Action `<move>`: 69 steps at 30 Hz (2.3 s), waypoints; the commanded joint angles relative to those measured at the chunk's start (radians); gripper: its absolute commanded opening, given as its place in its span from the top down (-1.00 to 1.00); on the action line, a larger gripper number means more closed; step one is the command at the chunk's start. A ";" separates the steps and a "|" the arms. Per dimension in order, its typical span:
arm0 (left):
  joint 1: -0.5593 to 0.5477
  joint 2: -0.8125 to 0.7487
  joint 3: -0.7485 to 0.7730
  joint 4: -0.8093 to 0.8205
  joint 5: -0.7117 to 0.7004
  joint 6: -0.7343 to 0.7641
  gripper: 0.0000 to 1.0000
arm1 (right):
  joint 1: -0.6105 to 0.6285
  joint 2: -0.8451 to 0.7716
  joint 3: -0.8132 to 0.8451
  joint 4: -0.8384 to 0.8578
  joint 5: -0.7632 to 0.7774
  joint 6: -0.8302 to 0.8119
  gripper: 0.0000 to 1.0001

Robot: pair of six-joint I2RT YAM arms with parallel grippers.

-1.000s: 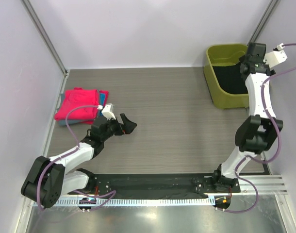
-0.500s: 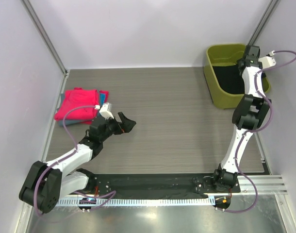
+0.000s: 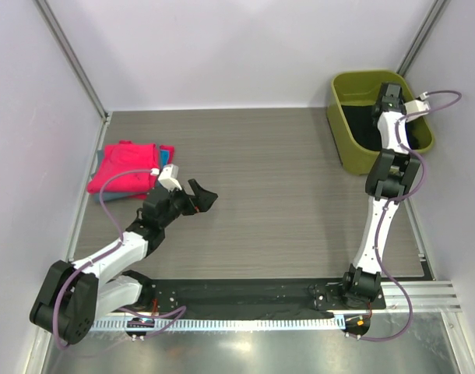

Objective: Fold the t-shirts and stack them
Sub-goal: Grab the tshirt from the pile, then move the tshirt to the center of the board

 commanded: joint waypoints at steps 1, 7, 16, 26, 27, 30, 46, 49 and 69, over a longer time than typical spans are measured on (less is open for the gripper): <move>0.001 0.002 0.011 0.035 -0.004 -0.009 -0.94 | -0.004 0.052 0.013 0.024 0.008 0.024 -0.20; 0.001 0.001 0.011 0.035 -0.010 -0.001 -0.94 | 0.015 -0.064 -0.026 0.052 -0.021 -0.036 0.98; -0.001 0.017 0.019 0.035 -0.010 0.008 -0.93 | 0.085 -0.357 -0.045 0.098 -0.013 -0.178 0.97; -0.001 -0.022 0.007 0.018 -0.038 0.030 -0.93 | 0.226 -0.692 -0.112 0.168 -0.085 -0.243 0.97; -0.001 -0.029 0.008 0.015 -0.045 0.031 -0.93 | 0.242 -0.712 -0.112 0.181 -0.136 -0.244 0.98; -0.001 -0.047 0.008 -0.007 -0.064 0.042 -0.93 | 0.325 -0.789 -0.125 0.201 -0.220 -0.205 0.98; -0.001 -0.067 0.007 -0.045 -0.122 0.050 -0.93 | 0.563 -1.302 -1.044 0.429 -0.627 -0.198 -0.41; -0.001 -0.061 0.014 -0.061 -0.137 0.043 -0.93 | 0.564 -1.416 -1.321 0.534 -0.564 -0.229 -0.54; 0.001 -0.036 0.019 -0.048 -0.137 0.054 -0.79 | 1.017 -1.194 -1.657 0.845 -0.292 -0.637 -0.18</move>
